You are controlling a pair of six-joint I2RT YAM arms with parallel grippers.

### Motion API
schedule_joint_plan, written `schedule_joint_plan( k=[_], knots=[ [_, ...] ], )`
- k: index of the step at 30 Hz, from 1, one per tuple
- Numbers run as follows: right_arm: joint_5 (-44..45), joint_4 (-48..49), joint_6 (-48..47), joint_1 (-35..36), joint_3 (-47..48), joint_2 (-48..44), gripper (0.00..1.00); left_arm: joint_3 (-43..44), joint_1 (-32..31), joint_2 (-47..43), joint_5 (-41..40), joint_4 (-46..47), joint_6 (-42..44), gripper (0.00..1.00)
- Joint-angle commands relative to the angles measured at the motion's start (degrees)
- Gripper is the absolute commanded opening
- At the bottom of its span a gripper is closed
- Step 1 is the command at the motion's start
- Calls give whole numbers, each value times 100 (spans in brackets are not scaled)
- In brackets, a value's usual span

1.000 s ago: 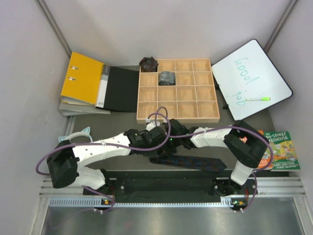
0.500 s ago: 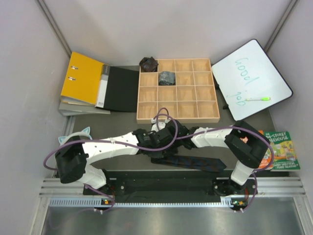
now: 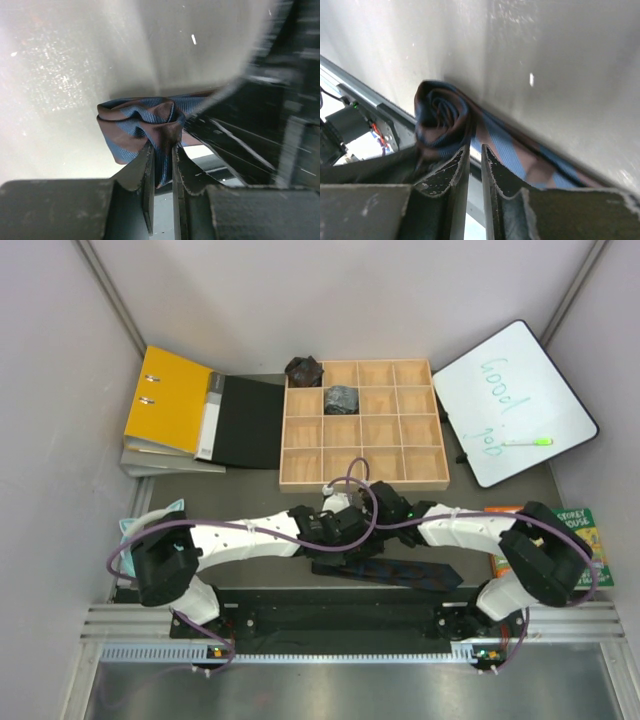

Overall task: Roll the ties
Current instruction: Roll the tie at the center of the board.

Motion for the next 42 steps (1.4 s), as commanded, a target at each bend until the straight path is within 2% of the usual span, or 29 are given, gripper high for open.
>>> schedule_joint_plan(
  k=[1,7,10,12,15,22,25,29,36,42],
  knots=[
    [55,-224,-218,-199,-179,-766,18,129,-69,211,28,79,-46,1],
    [275,-743,-446,-515,-399,-1330,22,295,-183,421,2,-18,-29,8],
    [284,-858,-508,-647,-487,-1515,22,383,-236,527,2,-62,-11,17],
    [319,-910,-534,-682,-522,-1638,22,427,-254,580,-7,-62,6,30],
    [363,-989,-552,-691,-531,-1726,22,480,-306,580,-16,-88,15,43],
    [302,-955,-543,-700,-487,-1788,22,717,-350,440,-200,-377,-2,62],
    [275,-990,-552,-691,-391,-1832,22,718,-359,185,-314,-413,-11,68],
    [39,-815,-500,-691,-303,-1823,23,647,-350,-341,-447,-440,-3,82],
    [-244,-515,-420,-560,-49,-1613,27,-142,-280,-1546,-613,-106,15,87],
    [-165,-524,-376,-217,338,-1262,29,-855,27,-2416,-596,-114,-81,87]
  ],
)
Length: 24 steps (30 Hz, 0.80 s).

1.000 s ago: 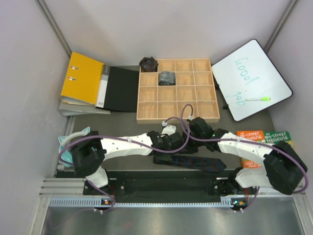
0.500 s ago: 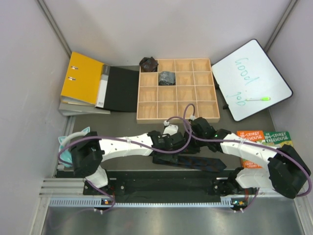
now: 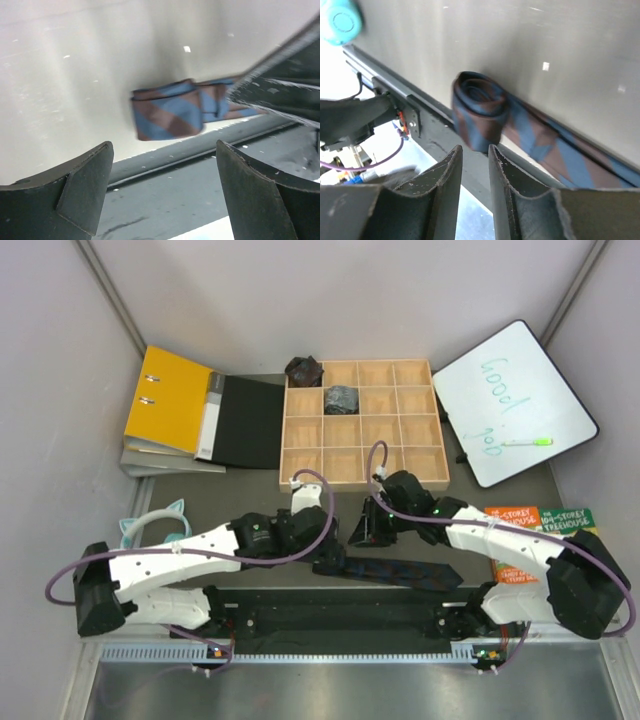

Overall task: Roll the ties
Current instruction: Roll the tie at the center of the board.

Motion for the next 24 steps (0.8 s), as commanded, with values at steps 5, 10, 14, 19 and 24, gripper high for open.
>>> schedule_joint_plan(
  k=[5,10,14,19,24],
  knots=[
    [37,300,56,431,674,522,29,-822,411,-900,-14,172,-130,87],
    [46,379,83,581,886,830,29,-1025,639,-1094,117,260,-112,87],
    [11,476,92,589,877,1032,28,-1174,719,-1121,188,339,-95,86],
    [2,652,127,598,728,1129,27,-1350,815,-1121,328,603,-77,85],
    [11,801,144,607,517,1243,27,-1412,877,-1094,425,744,-42,85]
  ],
)
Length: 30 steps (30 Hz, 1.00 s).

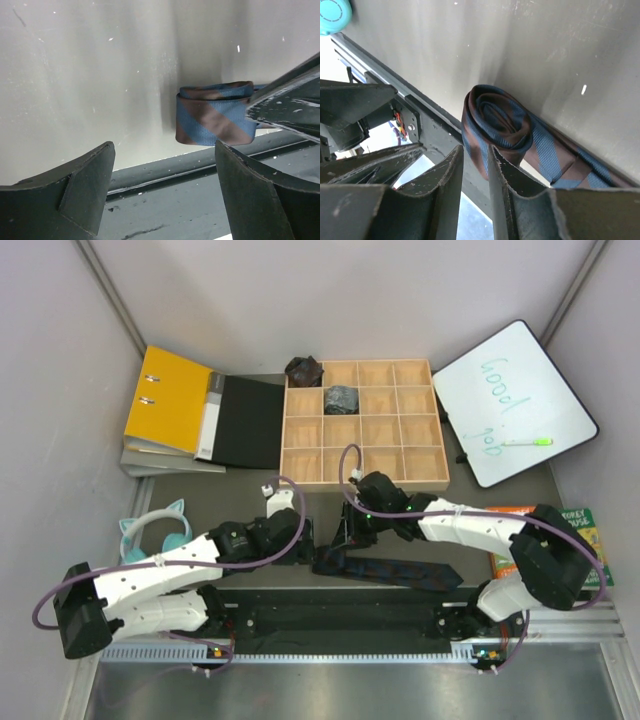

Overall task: Roll the ties
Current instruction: Roll the tie at the center of the board.

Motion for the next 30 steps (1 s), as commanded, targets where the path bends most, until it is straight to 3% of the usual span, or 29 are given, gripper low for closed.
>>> schedule_joint_plan(
  k=[1,17,30],
  knots=[
    [17,397,53,56,-115,87,27,-42,53,-41,108,427,21,84],
    [175,643,44,56,-757,131,23,-454,123,91,433,1331,188,83],
    [219,608,9,56,-713,184,22,-762,150,618,881,2343,224,75]
  ],
)
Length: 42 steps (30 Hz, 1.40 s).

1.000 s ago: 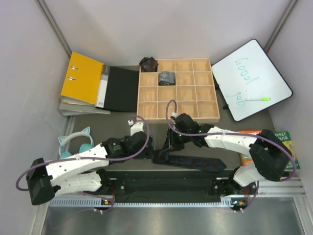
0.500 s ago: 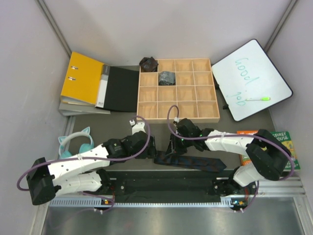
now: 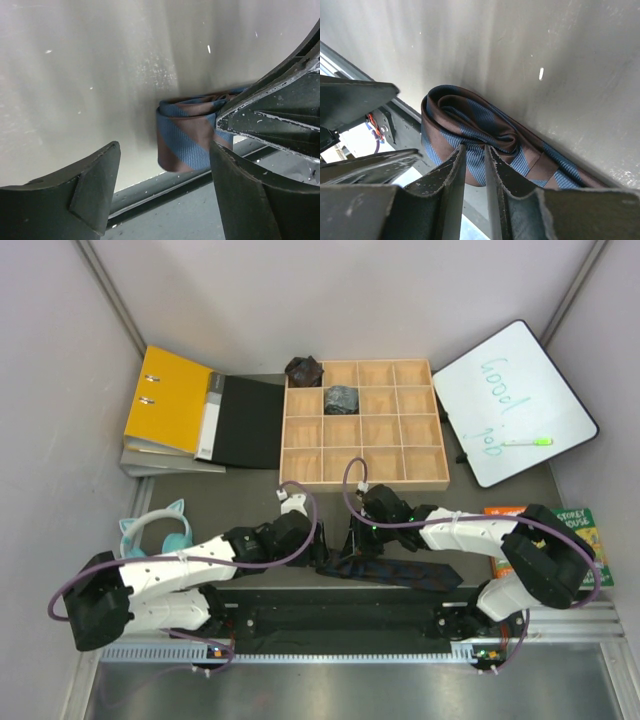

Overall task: Roll the ties
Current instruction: Roll the tie at the center of the board.

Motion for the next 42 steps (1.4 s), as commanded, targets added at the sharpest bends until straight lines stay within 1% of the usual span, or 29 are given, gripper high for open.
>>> schedule_joint_plan(
  k=[1,5,14,17,20,23,24,26,27,28,29,30,31,32,35,36,39,42],
  knots=[
    [110,51,-50,56,50,107,22,-106,23,194,219,601,16,74],
    [128,25,-59,56,85,107,22,-247,23,300,316,855,-19,68],
    [154,-11,-77,47,155,142,22,-467,23,528,492,1207,-134,61],
    [145,7,-68,47,164,151,22,-467,23,712,667,1304,-160,56],
    [136,16,-59,56,173,169,22,-520,23,932,826,1559,-221,50],
    [137,-11,-68,56,182,169,22,-546,23,1117,914,1735,-265,40],
    [136,-11,-59,48,182,160,22,-537,23,1152,931,1744,-274,36],
    [154,-19,-59,48,173,125,22,-485,23,1205,940,1656,-265,24],
    [189,-19,-50,47,164,99,22,-389,23,1206,949,1569,-213,20],
    [207,-28,-50,47,164,37,22,-327,14,1197,932,1472,-187,17],
    [224,-54,-33,47,164,11,22,-213,14,1136,827,1219,-169,13],
    [250,-72,-33,47,199,-24,22,-134,14,1100,713,999,-160,11],
    [259,-107,-41,47,217,-94,22,-46,14,1057,607,788,-160,11],
    [268,-194,-42,47,243,-138,22,42,14,969,354,290,-151,11],
    [330,-300,-24,56,296,-349,22,577,14,863,10,-451,-55,11],
    [347,-327,-24,48,287,-411,22,683,14,845,-191,-889,6,11],
    [400,-449,2,47,322,-622,22,1069,14,845,-561,-1637,121,11],
    [453,-590,-15,56,375,-780,22,1360,14,907,-851,-2121,244,11]
  ],
)
